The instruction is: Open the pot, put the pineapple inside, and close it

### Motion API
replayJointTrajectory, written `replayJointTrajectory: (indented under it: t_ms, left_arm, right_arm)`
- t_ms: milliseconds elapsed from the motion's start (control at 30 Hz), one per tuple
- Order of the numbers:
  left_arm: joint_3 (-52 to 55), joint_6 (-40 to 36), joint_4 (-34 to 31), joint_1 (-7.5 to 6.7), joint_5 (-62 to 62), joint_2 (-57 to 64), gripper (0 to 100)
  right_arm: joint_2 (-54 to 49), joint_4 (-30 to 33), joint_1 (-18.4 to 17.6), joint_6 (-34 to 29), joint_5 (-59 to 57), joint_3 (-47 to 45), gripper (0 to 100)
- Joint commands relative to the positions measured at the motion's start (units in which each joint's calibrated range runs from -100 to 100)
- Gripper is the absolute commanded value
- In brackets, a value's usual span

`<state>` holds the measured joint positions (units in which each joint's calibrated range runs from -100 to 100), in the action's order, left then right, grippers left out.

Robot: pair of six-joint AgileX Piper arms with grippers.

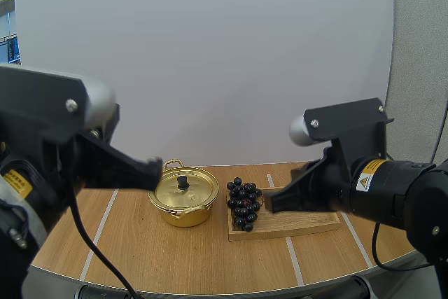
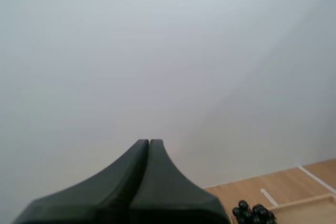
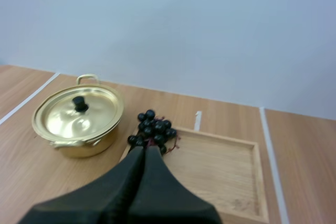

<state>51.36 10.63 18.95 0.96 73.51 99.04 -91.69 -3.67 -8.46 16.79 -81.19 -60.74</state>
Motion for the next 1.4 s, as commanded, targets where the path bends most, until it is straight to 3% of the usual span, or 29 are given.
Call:
replayJointTrajectory:
  t_ms: [0, 200, 367, 733, 867, 1067, 1200, 1367]
  left_arm:
    - [8.9, -15.7, -7.7, 0.04, -24.6, 0.5, 0]
    - [11.8, -15.7, -7.7, 0.04, -25.7, 0.5, 0]
    - [14.1, -15.7, -7.7, 0.04, -29.5, 0.5, 0]
    - [31.0, -14.8, -8.5, 0.04, -51.5, 0.5, 0]
    - [38.8, -11.5, -8.5, 0.04, -62.5, 0.5, 0]
    - [47.1, -10.8, -8.5, 0.04, -67.6, 0.5, 0]
    - [48.6, -10.6, -8.5, 0.04, -67.9, 0.5, 0]
    - [48.6, -11.3, -8.5, 0.04, -59.9, 0.5, 0]
  right_arm:
    - [-0.6, 2.9, 6.2, -0.1, 14.3, 0.3, 0]
    - [-5.9, 2.4, 10.1, -4.3, 30.1, 0.3, 0]
    - [-8.3, 1.9, 10.5, -4.1, 36.4, -0.3, 0]
    - [-8.3, 2.1, 10.5, -0.7, 54.8, -19.8, 0]
    - [-8.3, 2.1, 10.5, -0.7, 56.1, -26.2, 0]
    - [-8.3, 2.1, 10.5, -0.7, 56.1, -33.9, 0]
    - [-8.3, 2.1, 10.5, -0.7, 56.1, -36.9, 0]
    - [-8.3, 2.1, 10.5, -0.7, 56.1, -39.3, 0]
